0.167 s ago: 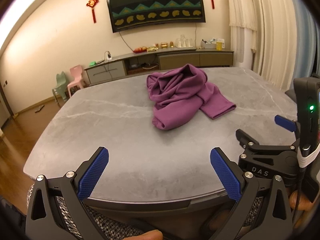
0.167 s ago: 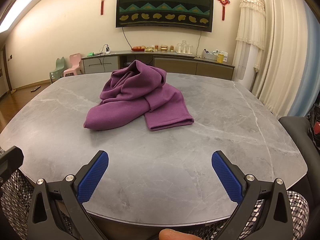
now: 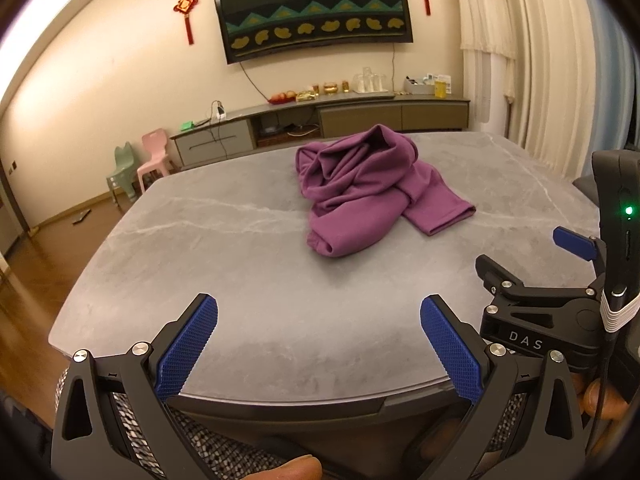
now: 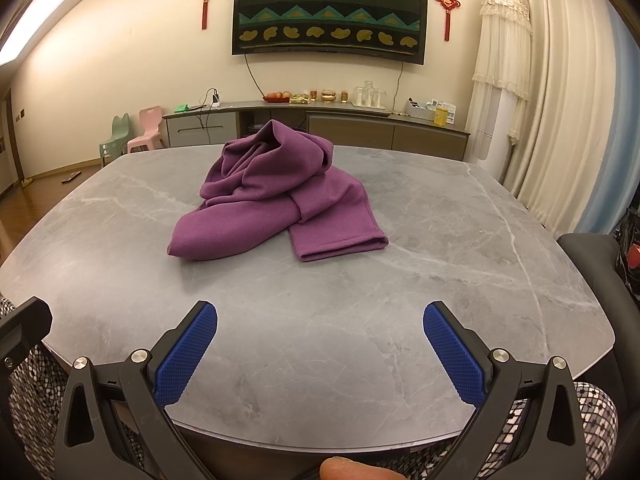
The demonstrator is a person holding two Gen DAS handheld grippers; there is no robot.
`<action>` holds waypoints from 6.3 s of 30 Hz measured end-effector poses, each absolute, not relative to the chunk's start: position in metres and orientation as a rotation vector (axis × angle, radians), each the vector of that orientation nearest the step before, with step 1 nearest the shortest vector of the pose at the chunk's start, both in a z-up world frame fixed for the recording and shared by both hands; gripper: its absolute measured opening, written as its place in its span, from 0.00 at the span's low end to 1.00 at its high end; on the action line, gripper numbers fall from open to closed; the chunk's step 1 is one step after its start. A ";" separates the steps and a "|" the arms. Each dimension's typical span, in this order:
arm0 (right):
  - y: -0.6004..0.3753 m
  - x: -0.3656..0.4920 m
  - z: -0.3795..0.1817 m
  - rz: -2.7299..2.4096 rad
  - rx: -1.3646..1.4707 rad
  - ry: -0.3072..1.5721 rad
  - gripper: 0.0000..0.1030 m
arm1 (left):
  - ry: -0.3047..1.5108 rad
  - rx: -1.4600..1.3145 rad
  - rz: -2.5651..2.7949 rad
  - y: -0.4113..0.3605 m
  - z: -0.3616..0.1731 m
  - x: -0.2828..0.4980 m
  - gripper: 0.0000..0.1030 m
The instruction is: Fold clothes
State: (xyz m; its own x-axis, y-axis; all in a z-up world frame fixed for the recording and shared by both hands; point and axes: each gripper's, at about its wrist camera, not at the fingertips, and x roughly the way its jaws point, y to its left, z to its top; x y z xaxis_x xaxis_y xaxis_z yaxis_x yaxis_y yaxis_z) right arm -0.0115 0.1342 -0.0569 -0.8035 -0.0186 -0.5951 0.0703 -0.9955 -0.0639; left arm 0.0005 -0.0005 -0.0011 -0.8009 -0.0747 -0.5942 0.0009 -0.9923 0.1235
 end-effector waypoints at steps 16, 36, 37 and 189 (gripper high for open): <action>0.132 -0.013 -0.060 -2.914 0.984 0.125 1.00 | -0.180 0.987 -2.927 -0.001 -0.003 -0.002 0.99; 0.126 -0.018 -0.075 -2.851 1.021 0.251 0.93 | -0.256 1.077 -2.940 0.002 -0.013 -0.010 0.98; 0.125 -0.019 -0.076 -2.844 1.028 0.257 0.81 | -0.261 1.058 -2.946 0.003 -0.011 -0.008 0.97; 0.215 -0.310 -0.041 -2.790 1.419 -0.120 0.61 | -0.006 1.407 -2.753 -0.138 -0.122 -0.267 0.65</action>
State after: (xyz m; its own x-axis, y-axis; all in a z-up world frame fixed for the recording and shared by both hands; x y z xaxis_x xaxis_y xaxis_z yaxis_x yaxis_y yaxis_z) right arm -0.3100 0.2150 -0.0409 -0.5897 -0.0432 -0.8065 -0.0261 -0.9970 0.0725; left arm -0.2674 -0.1380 -0.1219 -0.5848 -0.0466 -0.8099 0.0429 -0.9987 0.0265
